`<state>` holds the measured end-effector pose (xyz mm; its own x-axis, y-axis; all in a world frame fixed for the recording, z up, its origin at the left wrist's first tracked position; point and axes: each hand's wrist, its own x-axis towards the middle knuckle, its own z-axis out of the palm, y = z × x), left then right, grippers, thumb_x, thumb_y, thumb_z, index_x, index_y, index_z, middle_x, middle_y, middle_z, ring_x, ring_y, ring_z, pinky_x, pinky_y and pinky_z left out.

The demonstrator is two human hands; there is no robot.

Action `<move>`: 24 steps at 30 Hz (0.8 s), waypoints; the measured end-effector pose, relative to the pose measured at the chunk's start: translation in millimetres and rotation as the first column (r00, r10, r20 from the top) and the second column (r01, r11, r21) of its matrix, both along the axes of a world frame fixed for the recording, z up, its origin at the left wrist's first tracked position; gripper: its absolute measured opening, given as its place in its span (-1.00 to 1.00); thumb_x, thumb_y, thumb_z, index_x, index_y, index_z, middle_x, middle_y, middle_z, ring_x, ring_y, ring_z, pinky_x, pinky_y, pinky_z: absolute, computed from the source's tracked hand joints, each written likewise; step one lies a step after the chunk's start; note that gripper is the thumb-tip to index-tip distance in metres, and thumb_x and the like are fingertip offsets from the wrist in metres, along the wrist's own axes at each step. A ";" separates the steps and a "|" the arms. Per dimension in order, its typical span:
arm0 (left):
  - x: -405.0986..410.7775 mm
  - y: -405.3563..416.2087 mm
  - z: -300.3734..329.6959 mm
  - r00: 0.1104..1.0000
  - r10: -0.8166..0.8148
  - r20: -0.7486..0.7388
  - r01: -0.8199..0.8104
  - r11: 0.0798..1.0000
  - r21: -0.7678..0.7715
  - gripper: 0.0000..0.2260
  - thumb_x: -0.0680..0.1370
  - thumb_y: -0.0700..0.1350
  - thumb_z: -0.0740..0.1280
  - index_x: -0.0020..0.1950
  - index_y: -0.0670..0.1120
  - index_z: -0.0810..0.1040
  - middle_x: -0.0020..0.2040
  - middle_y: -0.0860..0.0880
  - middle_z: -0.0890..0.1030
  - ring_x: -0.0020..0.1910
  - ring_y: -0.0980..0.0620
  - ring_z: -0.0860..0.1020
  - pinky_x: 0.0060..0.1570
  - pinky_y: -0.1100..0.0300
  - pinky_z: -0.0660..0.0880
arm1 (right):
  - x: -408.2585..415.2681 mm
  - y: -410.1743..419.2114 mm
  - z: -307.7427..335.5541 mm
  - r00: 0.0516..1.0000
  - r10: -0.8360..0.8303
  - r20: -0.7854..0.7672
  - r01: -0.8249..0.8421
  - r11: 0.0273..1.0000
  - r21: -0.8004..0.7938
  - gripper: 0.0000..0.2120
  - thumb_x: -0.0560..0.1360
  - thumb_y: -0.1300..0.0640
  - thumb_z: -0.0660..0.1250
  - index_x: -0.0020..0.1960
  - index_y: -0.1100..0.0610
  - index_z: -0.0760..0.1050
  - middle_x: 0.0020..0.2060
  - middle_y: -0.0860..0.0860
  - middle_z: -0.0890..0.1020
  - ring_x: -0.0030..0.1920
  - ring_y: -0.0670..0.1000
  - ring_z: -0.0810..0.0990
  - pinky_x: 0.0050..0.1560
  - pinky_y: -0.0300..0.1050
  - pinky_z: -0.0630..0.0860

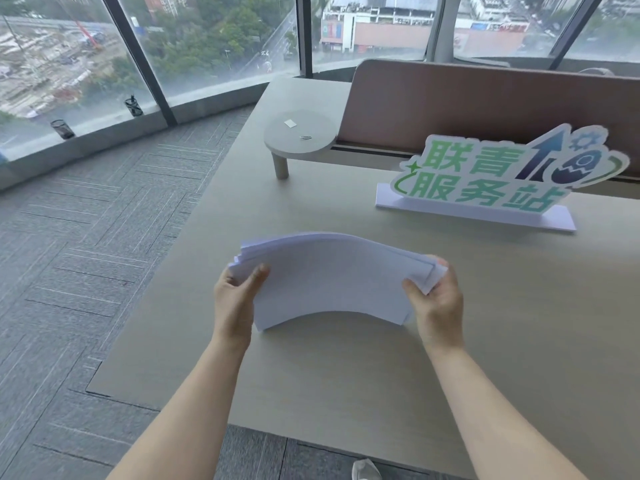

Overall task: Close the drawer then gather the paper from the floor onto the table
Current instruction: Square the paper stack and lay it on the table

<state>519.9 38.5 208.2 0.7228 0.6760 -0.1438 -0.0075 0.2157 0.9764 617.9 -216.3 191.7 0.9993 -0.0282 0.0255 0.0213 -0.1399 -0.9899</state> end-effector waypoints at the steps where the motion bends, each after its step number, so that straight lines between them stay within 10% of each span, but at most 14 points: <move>1: 2.4 0.9 4.6 0.999 0.028 0.022 -0.028 1.000 -0.002 -0.74 0.36 0.03 0.46 -0.06 -0.06 0.55 -0.24 0.06 0.59 -0.25 0.10 0.55 -0.24 0.25 0.45 | -0.1 1.4 4.9 0.998 -0.004 0.065 0.002 1.000 0.029 -0.52 0.42 0.31 0.41 0.19 -0.14 0.46 0.06 -0.08 0.61 0.11 -0.02 0.58 0.19 0.00 0.49; 5: 16.7 0.9 25.9 0.988 0.146 0.052 -0.146 0.989 0.012 -0.72 0.31 0.23 0.40 -0.27 0.05 0.50 -0.28 0.05 0.42 -0.26 0.13 0.37 -0.22 0.22 0.27 | 0.4 4.6 15.7 0.965 0.001 0.263 0.004 1.000 -0.018 -0.32 0.49 0.40 0.34 0.36 -0.26 0.30 0.11 -0.06 0.59 0.19 -0.05 0.53 0.16 -0.17 0.43; 10: 32.5 -2.4 34.7 0.974 0.227 -0.014 -0.226 0.972 0.057 -0.76 0.41 0.07 0.45 -0.30 0.03 0.42 -0.37 0.09 0.30 -0.44 0.22 0.26 -0.36 0.34 0.20 | 2.8 4.8 9.7 0.887 0.068 0.458 0.042 0.973 -0.226 -0.60 0.46 0.44 0.28 0.20 0.12 0.59 0.13 0.13 0.58 0.20 -0.17 0.50 0.26 -0.18 0.43; 24: 29.3 1.0 25.3 0.972 0.233 0.037 -0.236 0.969 0.073 -0.85 0.36 -0.10 0.39 -0.32 0.03 0.43 -0.35 0.08 0.42 -0.32 0.14 0.38 -0.19 0.26 0.29 | 6.0 -0.1 8.9 0.887 0.077 0.456 0.026 0.976 -0.215 -0.67 0.45 0.44 0.35 0.12 0.13 0.61 0.07 0.11 0.60 0.12 -0.27 0.50 0.15 -0.29 0.42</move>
<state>549.2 39.6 233.4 0.5458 0.8352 -0.0672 -0.0762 0.1294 0.9887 624.0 -216.4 200.6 0.8735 0.0544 0.4838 0.4724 -0.3353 -0.8151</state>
